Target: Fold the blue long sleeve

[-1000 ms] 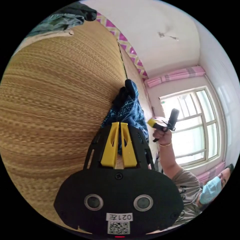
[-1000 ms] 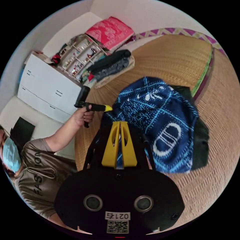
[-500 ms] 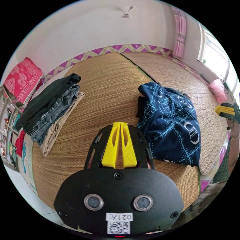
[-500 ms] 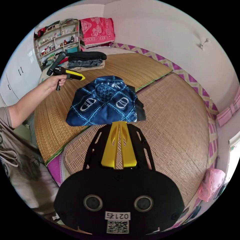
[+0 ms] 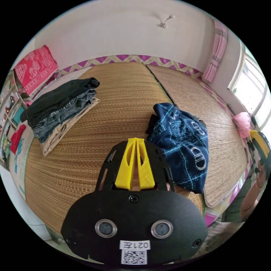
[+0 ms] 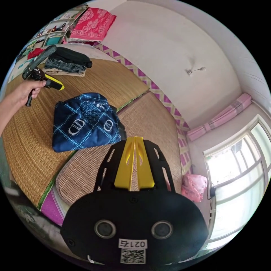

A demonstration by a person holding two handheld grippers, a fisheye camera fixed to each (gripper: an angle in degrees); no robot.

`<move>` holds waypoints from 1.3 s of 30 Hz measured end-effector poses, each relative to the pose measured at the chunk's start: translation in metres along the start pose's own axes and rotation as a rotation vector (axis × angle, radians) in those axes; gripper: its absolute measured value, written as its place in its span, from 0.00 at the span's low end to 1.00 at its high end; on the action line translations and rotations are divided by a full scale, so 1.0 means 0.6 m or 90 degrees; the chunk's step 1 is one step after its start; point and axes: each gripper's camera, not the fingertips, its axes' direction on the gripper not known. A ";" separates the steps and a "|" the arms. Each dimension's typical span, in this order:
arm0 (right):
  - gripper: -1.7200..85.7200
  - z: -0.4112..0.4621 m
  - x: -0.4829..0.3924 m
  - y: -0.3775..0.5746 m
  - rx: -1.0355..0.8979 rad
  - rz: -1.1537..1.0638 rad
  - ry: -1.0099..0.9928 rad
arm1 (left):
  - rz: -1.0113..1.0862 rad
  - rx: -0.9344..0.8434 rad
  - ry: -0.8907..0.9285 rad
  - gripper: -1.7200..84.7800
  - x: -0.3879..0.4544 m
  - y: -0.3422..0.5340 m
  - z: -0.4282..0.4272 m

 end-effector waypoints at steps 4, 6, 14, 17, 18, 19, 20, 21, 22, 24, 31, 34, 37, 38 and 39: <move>0.01 -0.019 0.009 0.039 0.022 0.015 -0.016 | 0.003 -0.004 -0.014 0.01 0.006 0.005 0.006; 0.01 -0.015 0.016 0.057 0.028 0.020 -0.017 | 0.013 0.000 -0.033 0.01 0.012 0.007 0.012; 0.02 0.115 0.069 0.150 0.013 0.050 -0.100 | -0.022 0.029 -0.051 0.01 -0.039 -0.014 0.076; 0.11 0.232 0.126 0.211 -0.013 0.116 -0.218 | -0.028 0.008 0.002 0.01 -0.094 -0.042 0.127; 0.19 0.287 0.149 0.235 -0.034 0.147 -0.296 | -0.038 -0.013 0.045 0.01 -0.121 -0.056 0.154; 0.21 0.342 0.166 0.256 -0.059 0.177 -0.360 | -0.042 -0.025 0.066 0.01 -0.134 -0.063 0.168; 0.22 0.369 0.172 0.266 -0.070 0.190 -0.387 | -0.047 -0.043 0.098 0.01 -0.156 -0.075 0.195; 0.23 0.418 0.183 0.286 -0.079 0.221 -0.449 | -0.050 -0.047 0.122 0.01 -0.174 -0.084 0.218; 0.23 0.467 0.192 0.304 -0.088 0.255 -0.510 | -0.049 -0.045 0.138 0.01 -0.183 -0.087 0.228; 0.22 0.541 0.205 0.334 -0.095 0.328 -0.603 | -0.041 -0.060 0.223 0.01 -0.211 -0.100 0.274; 0.19 0.833 0.219 0.464 -0.121 0.693 -0.961 | -0.117 -0.096 0.400 0.01 -0.324 -0.095 0.382; 0.18 0.895 0.213 0.471 -0.116 0.734 -0.990 | -0.184 -0.123 0.515 0.01 -0.384 -0.074 0.454; 0.17 0.936 0.212 0.449 -0.138 0.730 -0.987 | -0.218 -0.138 0.592 0.01 -0.408 -0.048 0.513; 0.16 0.945 0.211 0.446 -0.150 0.730 -0.984 | -0.234 -0.122 0.607 0.01 -0.417 -0.040 0.521; 0.14 0.962 0.212 0.441 -0.174 0.721 -0.966 | -0.242 -0.111 0.609 0.01 -0.423 -0.034 0.524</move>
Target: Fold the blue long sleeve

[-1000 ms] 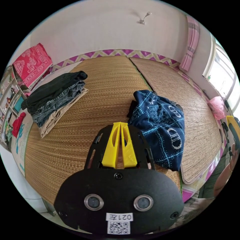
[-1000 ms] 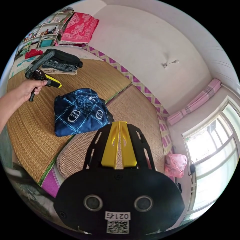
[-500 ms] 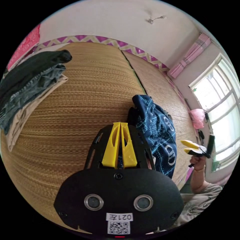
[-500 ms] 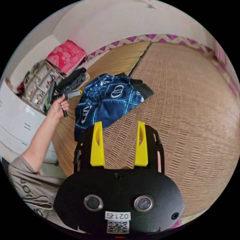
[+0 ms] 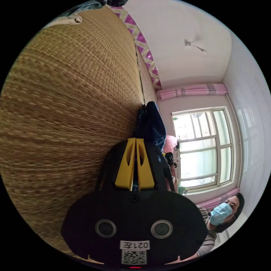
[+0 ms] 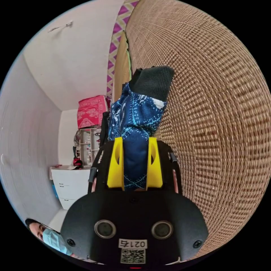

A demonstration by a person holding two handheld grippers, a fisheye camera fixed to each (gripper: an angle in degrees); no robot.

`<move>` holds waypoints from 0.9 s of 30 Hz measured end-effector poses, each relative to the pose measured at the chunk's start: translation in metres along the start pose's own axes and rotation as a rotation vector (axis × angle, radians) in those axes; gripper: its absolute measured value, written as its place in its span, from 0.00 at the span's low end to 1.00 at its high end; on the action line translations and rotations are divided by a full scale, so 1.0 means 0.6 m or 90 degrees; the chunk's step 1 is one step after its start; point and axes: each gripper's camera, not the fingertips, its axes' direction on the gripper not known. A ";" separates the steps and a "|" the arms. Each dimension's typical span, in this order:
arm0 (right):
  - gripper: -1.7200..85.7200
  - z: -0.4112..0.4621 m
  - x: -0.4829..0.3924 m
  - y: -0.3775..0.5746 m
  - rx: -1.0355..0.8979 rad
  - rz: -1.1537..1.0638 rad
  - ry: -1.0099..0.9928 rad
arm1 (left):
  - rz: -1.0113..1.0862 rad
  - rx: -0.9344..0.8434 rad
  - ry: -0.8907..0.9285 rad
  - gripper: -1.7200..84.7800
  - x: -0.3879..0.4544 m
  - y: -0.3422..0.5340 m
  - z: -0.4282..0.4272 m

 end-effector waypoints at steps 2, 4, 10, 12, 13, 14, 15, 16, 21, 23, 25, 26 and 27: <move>0.12 -0.002 0.008 -0.020 -0.005 -0.008 0.020 | -0.007 0.002 0.000 0.01 -0.006 0.005 0.001; 0.11 -0.021 0.027 -0.042 0.009 0.004 -0.016 | -0.018 -0.004 0.007 0.01 -0.010 0.014 0.008; 0.10 -0.129 0.046 -0.131 0.014 -0.015 0.039 | -0.004 -0.087 0.013 0.01 0.028 0.065 0.086; 0.10 -0.185 0.050 -0.162 0.009 -0.029 0.067 | 0.030 -0.104 0.005 0.01 0.063 0.102 0.108; 0.10 -0.225 0.053 -0.180 0.005 -0.037 0.091 | 0.038 -0.108 0.006 0.01 0.072 0.112 0.111; 0.10 -0.248 0.054 -0.189 0.004 -0.039 0.104 | 0.052 -0.118 0.012 0.01 0.085 0.134 0.117; 0.10 -0.296 0.056 -0.207 0.002 -0.044 0.132 | 0.060 -0.131 0.017 0.01 0.095 0.157 0.119; 0.10 -0.347 0.059 -0.224 0.012 -0.043 0.161 | 0.062 -0.137 0.019 0.01 0.098 0.168 0.119; 0.10 -0.528 0.036 -0.300 0.050 -0.040 0.320 | 0.078 -0.147 -0.041 0.01 0.121 0.268 0.080; 0.10 -0.579 0.013 -0.332 0.068 -0.038 0.387 | 0.076 -0.123 -0.055 0.01 0.126 0.302 0.053; 0.10 -0.635 -0.022 -0.372 0.099 -0.023 0.472 | 0.069 -0.090 -0.053 0.01 0.128 0.340 0.020; 0.10 -0.647 -0.032 -0.380 0.110 -0.019 0.491 | 0.060 -0.066 -0.051 0.01 0.128 0.367 -0.003; 0.10 -0.671 -0.051 -0.394 0.136 -0.003 0.530 | 0.049 -0.044 -0.051 0.01 0.127 0.395 -0.025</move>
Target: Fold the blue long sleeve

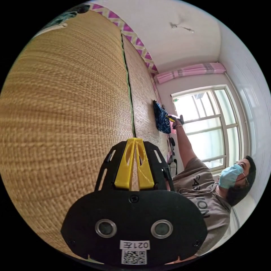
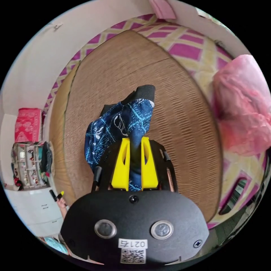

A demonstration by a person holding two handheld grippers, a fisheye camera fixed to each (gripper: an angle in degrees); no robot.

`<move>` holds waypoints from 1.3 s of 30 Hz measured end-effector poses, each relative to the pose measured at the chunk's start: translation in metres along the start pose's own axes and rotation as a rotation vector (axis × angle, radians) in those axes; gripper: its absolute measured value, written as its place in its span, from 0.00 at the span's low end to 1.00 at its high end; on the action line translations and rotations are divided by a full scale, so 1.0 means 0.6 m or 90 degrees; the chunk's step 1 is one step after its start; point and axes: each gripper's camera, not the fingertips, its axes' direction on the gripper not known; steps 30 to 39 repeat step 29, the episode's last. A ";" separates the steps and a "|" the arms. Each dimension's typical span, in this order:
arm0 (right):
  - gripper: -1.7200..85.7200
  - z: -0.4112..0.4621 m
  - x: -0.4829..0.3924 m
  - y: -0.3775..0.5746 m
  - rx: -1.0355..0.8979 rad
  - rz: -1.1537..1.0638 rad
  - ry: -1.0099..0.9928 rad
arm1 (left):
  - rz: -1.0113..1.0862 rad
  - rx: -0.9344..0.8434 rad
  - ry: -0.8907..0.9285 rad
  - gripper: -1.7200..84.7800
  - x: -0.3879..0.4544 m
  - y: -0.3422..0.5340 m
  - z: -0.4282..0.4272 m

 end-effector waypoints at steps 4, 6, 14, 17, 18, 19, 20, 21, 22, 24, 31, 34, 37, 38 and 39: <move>0.17 -0.063 -0.020 -0.033 0.067 0.053 0.245 | -0.035 0.045 -0.022 0.01 -0.007 0.086 -0.059; 0.21 -0.071 -0.035 -0.027 0.068 0.047 0.332 | -0.041 0.061 -0.044 0.01 -0.005 0.128 -0.095; 0.11 -0.116 -0.201 0.151 0.236 -0.065 0.263 | 0.035 0.101 0.009 0.01 0.031 0.220 -0.144; 0.06 -0.100 -0.357 0.257 0.218 -0.236 0.186 | 0.075 0.112 0.039 0.01 0.038 0.256 -0.143; 0.05 -0.094 -0.421 0.303 0.208 -0.289 0.150 | 0.099 0.120 0.033 0.01 0.041 0.272 -0.144; 0.03 -0.089 -0.481 0.345 0.196 -0.334 0.102 | 0.110 0.124 0.025 0.01 0.041 0.279 -0.146; 0.03 -0.087 -0.509 0.364 0.188 -0.352 0.071 | 0.122 0.138 0.007 0.01 0.036 0.292 -0.150; 0.02 -0.085 -0.561 0.395 0.171 -0.380 0.002 | 0.137 0.155 -0.016 0.01 0.032 0.303 -0.156; 0.02 -0.082 -0.612 0.418 0.154 -0.404 -0.069 | 0.147 0.163 -0.028 0.01 0.030 0.308 -0.160; 0.01 -0.078 -0.693 0.435 0.123 -0.424 -0.166 | 0.159 0.209 0.004 0.01 0.007 0.317 -0.184; 0.01 -0.067 -0.974 0.463 0.063 -0.550 -0.272 | 0.135 0.233 0.192 0.01 -0.058 0.323 -0.213; 0.01 -0.067 -0.974 0.463 0.063 -0.550 -0.272 | 0.135 0.233 0.192 0.01 -0.058 0.323 -0.213; 0.01 -0.067 -0.974 0.463 0.063 -0.550 -0.272 | 0.135 0.233 0.192 0.01 -0.058 0.323 -0.213; 0.01 -0.067 -0.974 0.463 0.063 -0.550 -0.272 | 0.135 0.233 0.192 0.01 -0.058 0.323 -0.213; 0.01 -0.067 -0.974 0.463 0.063 -0.550 -0.272 | 0.135 0.233 0.192 0.01 -0.058 0.323 -0.213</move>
